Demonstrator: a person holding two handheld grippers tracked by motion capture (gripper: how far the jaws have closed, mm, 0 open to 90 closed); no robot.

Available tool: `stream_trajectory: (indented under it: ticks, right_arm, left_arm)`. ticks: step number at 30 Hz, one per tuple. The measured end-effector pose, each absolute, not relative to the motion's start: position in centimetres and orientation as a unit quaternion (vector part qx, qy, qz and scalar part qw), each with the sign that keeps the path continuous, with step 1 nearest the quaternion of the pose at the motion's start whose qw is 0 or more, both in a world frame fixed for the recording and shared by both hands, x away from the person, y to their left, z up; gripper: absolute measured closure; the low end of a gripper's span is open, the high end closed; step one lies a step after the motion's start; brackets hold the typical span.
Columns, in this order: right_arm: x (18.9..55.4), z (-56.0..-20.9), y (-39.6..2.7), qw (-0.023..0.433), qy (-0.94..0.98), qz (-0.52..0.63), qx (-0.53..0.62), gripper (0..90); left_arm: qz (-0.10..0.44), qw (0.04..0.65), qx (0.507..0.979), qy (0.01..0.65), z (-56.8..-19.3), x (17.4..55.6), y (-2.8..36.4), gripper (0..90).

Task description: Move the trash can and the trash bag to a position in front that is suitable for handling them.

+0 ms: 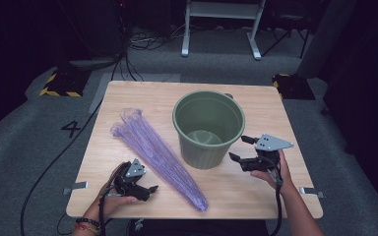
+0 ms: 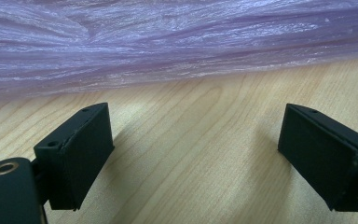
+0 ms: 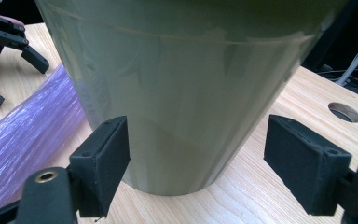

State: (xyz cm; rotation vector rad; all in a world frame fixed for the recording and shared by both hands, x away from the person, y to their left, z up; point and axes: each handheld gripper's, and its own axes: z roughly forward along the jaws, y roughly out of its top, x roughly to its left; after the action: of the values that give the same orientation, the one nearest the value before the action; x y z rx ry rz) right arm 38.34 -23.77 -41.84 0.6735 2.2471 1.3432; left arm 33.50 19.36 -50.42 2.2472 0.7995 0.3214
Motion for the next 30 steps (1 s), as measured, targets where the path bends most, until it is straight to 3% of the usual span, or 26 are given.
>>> stream_trajectory:
  ticks: [12, 30]
  right_arm:
    - [38.0, -41.7, -23.3, 0.225, 0.815, 0.480, 0.233, 23.0]
    - [35.9, -37.4, -24.3, 0.239, 0.794, 0.518, 0.208, 23.9]
  left_arm:
    - [0.125, 0.359, 0.871, 0.310, -50.4, 33.5, 19.4, 9.9]
    - [0.125, 0.360, 0.869, 0.314, -50.4, 33.5, 19.3, 10.1]
